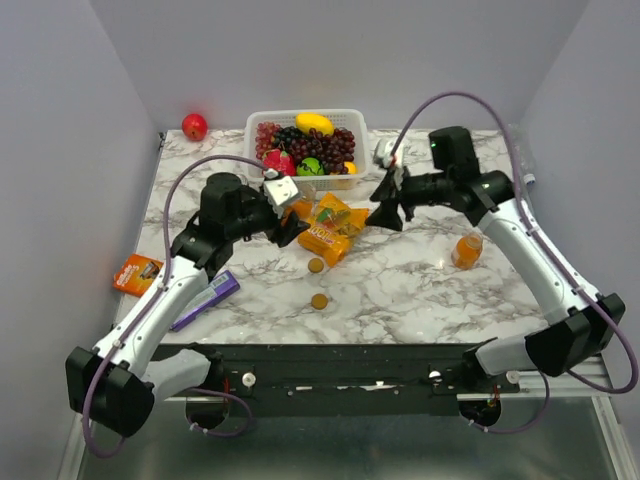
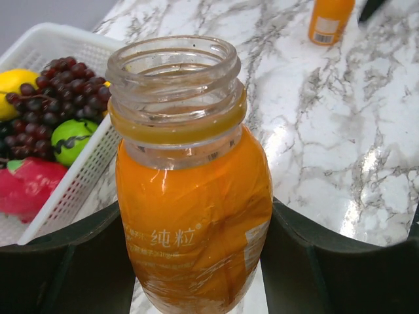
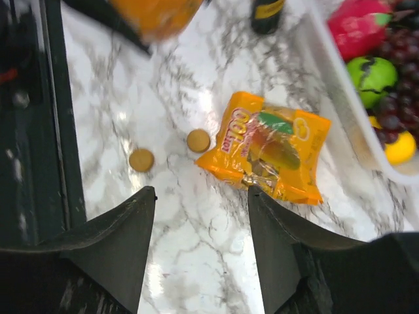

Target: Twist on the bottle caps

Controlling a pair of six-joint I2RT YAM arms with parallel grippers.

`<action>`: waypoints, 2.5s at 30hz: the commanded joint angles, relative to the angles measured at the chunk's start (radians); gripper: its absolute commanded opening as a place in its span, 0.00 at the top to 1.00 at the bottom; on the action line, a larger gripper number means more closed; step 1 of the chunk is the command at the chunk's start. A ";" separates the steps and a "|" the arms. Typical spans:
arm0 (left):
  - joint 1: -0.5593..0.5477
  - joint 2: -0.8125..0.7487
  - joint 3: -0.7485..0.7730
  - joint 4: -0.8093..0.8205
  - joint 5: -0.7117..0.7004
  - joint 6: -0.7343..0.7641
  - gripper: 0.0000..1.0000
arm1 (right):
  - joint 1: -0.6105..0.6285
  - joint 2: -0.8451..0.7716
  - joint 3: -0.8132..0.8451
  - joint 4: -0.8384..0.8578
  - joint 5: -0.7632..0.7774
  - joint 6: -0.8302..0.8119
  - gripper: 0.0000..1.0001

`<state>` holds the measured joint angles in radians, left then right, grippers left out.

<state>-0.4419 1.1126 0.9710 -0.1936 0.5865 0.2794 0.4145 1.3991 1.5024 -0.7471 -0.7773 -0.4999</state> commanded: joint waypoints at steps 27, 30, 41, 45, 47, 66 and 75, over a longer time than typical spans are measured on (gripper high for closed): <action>0.327 -0.295 -0.170 -0.043 0.087 -0.181 1.00 | 0.527 0.503 -0.219 0.201 0.297 -0.556 0.31; 0.325 -0.292 -0.172 -0.035 0.091 -0.194 1.00 | 0.529 0.524 -0.212 0.207 0.297 -0.546 0.31; 0.328 -0.295 -0.198 -0.030 0.092 -0.195 1.00 | 0.555 0.541 -0.223 0.209 0.288 -0.554 0.36; 0.330 -0.295 -0.204 -0.029 0.092 -0.195 1.00 | 0.560 0.540 -0.232 0.216 0.292 -0.552 0.41; 0.330 -0.293 -0.209 -0.027 0.093 -0.197 1.00 | 0.561 0.538 -0.235 0.224 0.300 -0.551 0.46; 0.202 -0.226 -0.363 0.115 0.145 -0.028 1.00 | 0.319 0.117 -0.210 -0.195 0.190 -0.448 0.72; -0.170 -0.162 -0.617 0.587 0.041 0.041 1.00 | 0.273 -0.051 0.088 -0.448 0.062 -0.430 0.71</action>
<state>-0.5041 0.8951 0.4339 0.0910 0.6750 0.2695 0.6746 1.3651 1.5192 -1.0084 -0.6106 -0.9600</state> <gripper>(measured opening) 0.699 0.486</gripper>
